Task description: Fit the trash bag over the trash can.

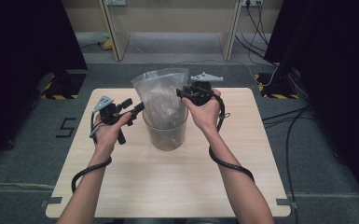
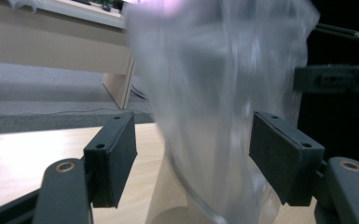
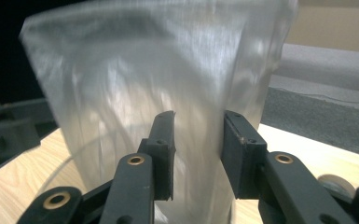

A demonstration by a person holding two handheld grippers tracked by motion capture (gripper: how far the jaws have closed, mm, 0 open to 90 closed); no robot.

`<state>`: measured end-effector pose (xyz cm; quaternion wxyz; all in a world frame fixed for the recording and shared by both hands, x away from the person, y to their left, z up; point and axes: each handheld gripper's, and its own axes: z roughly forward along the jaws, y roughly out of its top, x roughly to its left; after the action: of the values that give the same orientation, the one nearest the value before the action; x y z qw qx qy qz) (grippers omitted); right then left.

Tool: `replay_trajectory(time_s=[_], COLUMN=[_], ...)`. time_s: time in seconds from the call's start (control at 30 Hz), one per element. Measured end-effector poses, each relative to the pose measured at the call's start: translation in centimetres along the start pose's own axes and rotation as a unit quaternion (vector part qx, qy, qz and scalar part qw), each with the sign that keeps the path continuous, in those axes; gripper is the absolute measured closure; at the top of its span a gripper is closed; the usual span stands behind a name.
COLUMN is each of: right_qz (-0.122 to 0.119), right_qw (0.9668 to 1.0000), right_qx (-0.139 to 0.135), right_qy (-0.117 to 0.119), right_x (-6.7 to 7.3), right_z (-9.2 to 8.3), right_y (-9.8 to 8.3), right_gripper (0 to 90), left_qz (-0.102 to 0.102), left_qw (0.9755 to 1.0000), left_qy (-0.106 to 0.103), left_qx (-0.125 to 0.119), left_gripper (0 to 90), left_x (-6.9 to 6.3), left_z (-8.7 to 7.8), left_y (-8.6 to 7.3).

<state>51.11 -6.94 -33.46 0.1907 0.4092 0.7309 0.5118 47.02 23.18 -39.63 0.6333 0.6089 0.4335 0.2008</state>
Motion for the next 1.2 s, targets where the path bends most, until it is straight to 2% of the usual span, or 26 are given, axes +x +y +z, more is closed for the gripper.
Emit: replay_trajectory(time_s=[0.23, 0.43, 0.5, 0.67, 0.77, 0.93, 0.97, 1.0, 1.03, 1.07, 1.2], right_qz=[-0.002, 0.003, 0.004, 0.003, 0.004, 0.006, 0.006, 0.01, 0.01, 0.016, 0.021], right_qw=[0.9999, 1.0, 0.9999, 0.9996, 0.9995, 0.9994, 0.9995, 0.9995, 0.9995, 0.9994, 0.9993], right_qx=[0.01, -0.004, -0.014, -0.027, -0.032, -0.033, -0.031, -0.03, -0.03, -0.031, -0.031], right_qy=[-0.001, -0.004, -0.007, -0.009, -0.008, -0.005, -0.003, -0.002, -0.002, 0.001, -0.003], right_x=[-0.9, -1.7, -2.1, -2.0, -1.9, -1.3, -1.2, -1.1, -1.1, -0.9, -0.7], right_z=[-1.3, -3.0, -4.0, -4.8, -4.8, -3.8, -3.5, -3.4, -3.4, -3.1, -2.8], right_y=[-1.1, -1.1, -0.5, 1.0, 1.8, 3.5, 3.7, 3.9, 3.9, 4.2, 4.3], right_gripper=[63.0, 62.6, 62.6, 62.6, 62.2, 60.0, 59.5, 58.9, 58.9, 58.5, 57.8], left_qz=[0.03, 0.042, 0.046, 0.043, 0.04, 0.037, 0.041, 0.056, 0.056, 0.074, 0.073], left_qw=[0.9994, 0.9989, 0.9988, 0.9989, 0.9989, 0.9987, 0.9987, 0.9983, 0.9983, 0.997, 0.9967], left_qy=[-0.008, -0.014, -0.014, -0.01, -0.01, -0.015, -0.014, -0.014, -0.014, -0.017, -0.023], left_qx=[0.015, 0.012, 0.005, -0.016, -0.02, -0.031, -0.028, -0.014, -0.014, 0.013, 0.028], left_gripper=[31.0, 30.9, 30.1, 29.4, 29.0, 28.7, 28.7, 28.4, 28.2, 28.3, 28.3], left_x=[-1.2, -1.6, -1.6, -1.3, -1.2, -1.3, -1.5, -1.7, -1.7, -2.3, -2.7], left_z=[0.9, 0.1, -0.9, -2.2, -2.5, -3.0, -3.0, -2.9, -2.9, -2.4, -1.4], left_y=[0.4, 0.7, 1.3, 2.5, 2.9, 4.0, 4.0, 3.8, 3.8, 3.1, 2.1])
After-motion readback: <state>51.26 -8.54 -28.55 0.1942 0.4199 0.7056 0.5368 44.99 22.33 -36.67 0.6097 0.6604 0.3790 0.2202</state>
